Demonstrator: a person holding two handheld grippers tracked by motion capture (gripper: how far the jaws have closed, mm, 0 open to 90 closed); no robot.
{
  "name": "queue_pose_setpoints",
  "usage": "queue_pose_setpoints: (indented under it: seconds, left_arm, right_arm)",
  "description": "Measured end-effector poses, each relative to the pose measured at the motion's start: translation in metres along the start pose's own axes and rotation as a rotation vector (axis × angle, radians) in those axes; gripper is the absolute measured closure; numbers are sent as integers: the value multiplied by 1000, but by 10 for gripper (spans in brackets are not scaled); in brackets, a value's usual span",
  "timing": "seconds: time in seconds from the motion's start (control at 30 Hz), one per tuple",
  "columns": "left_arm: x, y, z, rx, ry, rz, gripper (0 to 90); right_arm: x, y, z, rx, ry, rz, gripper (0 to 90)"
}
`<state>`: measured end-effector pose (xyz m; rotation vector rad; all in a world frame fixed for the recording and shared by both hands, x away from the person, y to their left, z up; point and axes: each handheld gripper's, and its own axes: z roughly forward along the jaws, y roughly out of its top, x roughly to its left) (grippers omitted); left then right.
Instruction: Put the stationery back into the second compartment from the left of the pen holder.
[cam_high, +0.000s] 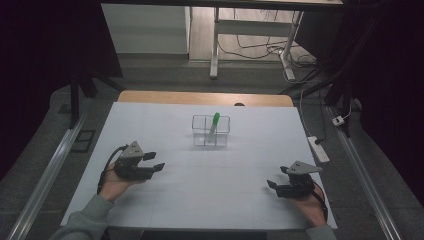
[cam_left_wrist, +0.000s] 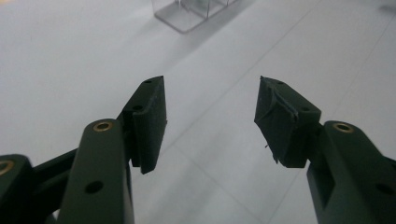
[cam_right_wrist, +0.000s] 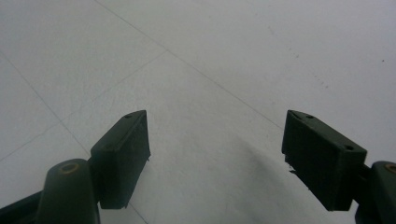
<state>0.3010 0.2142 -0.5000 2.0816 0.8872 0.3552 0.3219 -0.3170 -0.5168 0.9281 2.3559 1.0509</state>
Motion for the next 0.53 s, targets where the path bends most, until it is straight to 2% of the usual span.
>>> queue_pose_setpoints:
  seconds: [0.23,0.27,0.53]
  left_arm:
    - [-1,-17,-4,25,3,-20,423]
    - [-1,-19,-5,22,3,-32,423]
    - [0,-25,-7,18,3,-49,420]
  right_arm:
    - [0,1,-2,-12,0,-8,234]
    - [0,1,-2,-13,0,-6,235]
    - [1,2,-3,-28,1,-12,240]
